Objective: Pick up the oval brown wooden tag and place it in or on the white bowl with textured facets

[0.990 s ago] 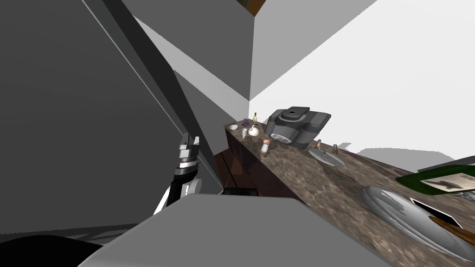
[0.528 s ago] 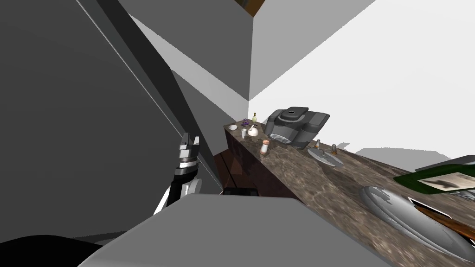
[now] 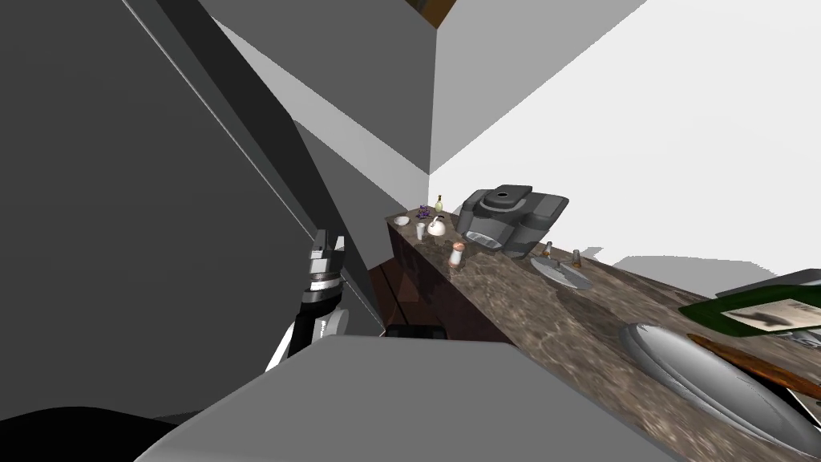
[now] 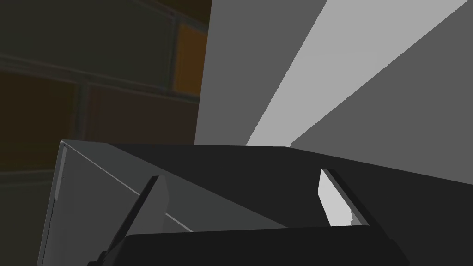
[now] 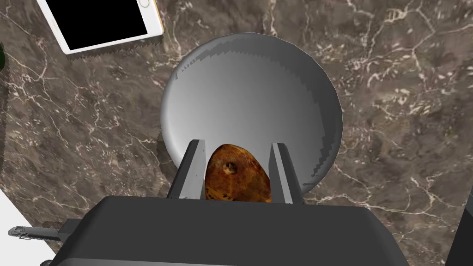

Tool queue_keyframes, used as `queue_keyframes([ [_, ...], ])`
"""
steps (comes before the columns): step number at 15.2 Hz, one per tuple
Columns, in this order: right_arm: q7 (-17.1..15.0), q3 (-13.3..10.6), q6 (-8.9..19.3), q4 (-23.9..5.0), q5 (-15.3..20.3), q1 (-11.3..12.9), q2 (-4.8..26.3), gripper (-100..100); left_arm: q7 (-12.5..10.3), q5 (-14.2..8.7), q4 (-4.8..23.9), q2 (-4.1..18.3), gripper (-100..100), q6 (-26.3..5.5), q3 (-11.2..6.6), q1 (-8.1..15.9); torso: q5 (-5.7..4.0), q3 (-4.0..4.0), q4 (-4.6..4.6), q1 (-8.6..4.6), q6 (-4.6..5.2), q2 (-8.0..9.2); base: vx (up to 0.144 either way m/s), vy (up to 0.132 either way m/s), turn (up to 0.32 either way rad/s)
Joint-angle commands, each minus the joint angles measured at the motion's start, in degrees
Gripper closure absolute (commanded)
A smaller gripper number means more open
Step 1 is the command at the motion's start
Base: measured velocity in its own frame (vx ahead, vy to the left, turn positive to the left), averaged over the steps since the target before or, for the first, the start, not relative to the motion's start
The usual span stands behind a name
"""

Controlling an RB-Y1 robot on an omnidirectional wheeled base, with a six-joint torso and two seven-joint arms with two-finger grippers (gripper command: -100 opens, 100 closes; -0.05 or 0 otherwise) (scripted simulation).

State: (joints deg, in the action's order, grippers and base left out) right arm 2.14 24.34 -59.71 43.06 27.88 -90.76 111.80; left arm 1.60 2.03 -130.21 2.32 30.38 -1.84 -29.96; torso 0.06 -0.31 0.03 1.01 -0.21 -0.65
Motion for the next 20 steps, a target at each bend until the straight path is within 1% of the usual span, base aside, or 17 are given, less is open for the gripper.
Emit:
queue_keyframes([
  [1,1.1,-0.6,0.0,-0.6,-2.9,-0.9,0.7,100,0.0,0.0,0.0,0.0,0,0.0,0.00,0.0,0.00,0.00,0.00,0.00,0.00,0.00,0.002,-0.009,0.004],
  [2,1.1,-0.6,0.0,-0.6,-3.0,-0.9,0.7,100,0.0,0.0,0.0,0.0,0,0.0,0.00,0.0,-0.01,0.02,0.01,0.02,0.01,0.02,0.000,0.000,0.000],
  [3,1.8,0.5,-1.4,-1.8,-2.7,-0.5,2.2,100,0.0,0.0,0.0,0.0,0,0.0,0.00,0.0,0.00,0.03,0.01,0.04,0.03,0.05,0.000,-0.009,-0.035],
  [5,1.8,0.5,-1.4,-1.8,-2.7,-0.5,2.2,100,0.0,0.0,0.0,0.0,0,0.0,0.00,0.0,0.04,0.02,0.02,0.05,-0.02,0.03,0.004,-0.015,-0.010],
  [6,0.9,0.6,-1.1,-1.1,-1.2,0.4,1.5,100,0.0,0.0,0.0,0.0,0,0.0,0.00,0.0,0.02,0.01,0.01,0.05,-0.02,0.02,0.003,-0.008,0.012],
  [7,1.1,0.6,-1.2,-1.3,-1.6,0.2,1.8,-100,0.0,0.0,0.0,0.0,0,0.0,0.00,0.0,0.02,0.02,0.01,0.06,0.01,0.03,0.000,0.000,0.000],
  [11,1.1,0.6,-1.2,-1.2,-1.6,0.2,1.7,-100,0.0,0.0,0.0,0.0,0,0.0,0.00,0.0,0.02,0.05,0.03,0.08,0.03,0.08,0.000,0.000,0.000],
  [12,1.4,0.8,-3.2,-2.9,-1.2,0.8,1.6,-100,0.0,0.0,0.0,0.0,0,0.0,0.00,0.0,0.02,0.06,0.03,0.09,0.03,0.09,-0.012,-0.009,0.020],
  [15,1.4,0.8,-3.2,-2.9,-1.2,0.8,1.6,-100,0.0,0.0,0.0,0.0,0,0.0,0.00,0.0,0.02,0.10,0.04,0.03,0.03,0.15,-0.017,-0.015,0.013],
  [16,1.6,1.1,-5.1,-4.6,-0.9,1.4,1.5,-100,0.0,0.0,0.0,0.0,0,0.0,0.00,0.0,0.01,0.10,0.04,0.04,0.04,0.15,-0.017,-0.016,0.015],
  [18,1.9,1.3,-7.1,-6.3,-0.6,2.0,1.4,-100,0.0,0.0,0.0,0.0,0,0.0,0.00,0.0,0.02,0.12,0.05,0.01,0.03,0.19,-0.035,-0.024,0.033],
  [20,1.9,1.3,-7.1,-6.3,-0.6,2.0,1.4,-100,0.0,0.0,0.0,0.0,0,0.0,0.00,0.0,0.01,0.14,0.06,0.00,0.04,0.23,-0.029,-0.016,0.014],
])
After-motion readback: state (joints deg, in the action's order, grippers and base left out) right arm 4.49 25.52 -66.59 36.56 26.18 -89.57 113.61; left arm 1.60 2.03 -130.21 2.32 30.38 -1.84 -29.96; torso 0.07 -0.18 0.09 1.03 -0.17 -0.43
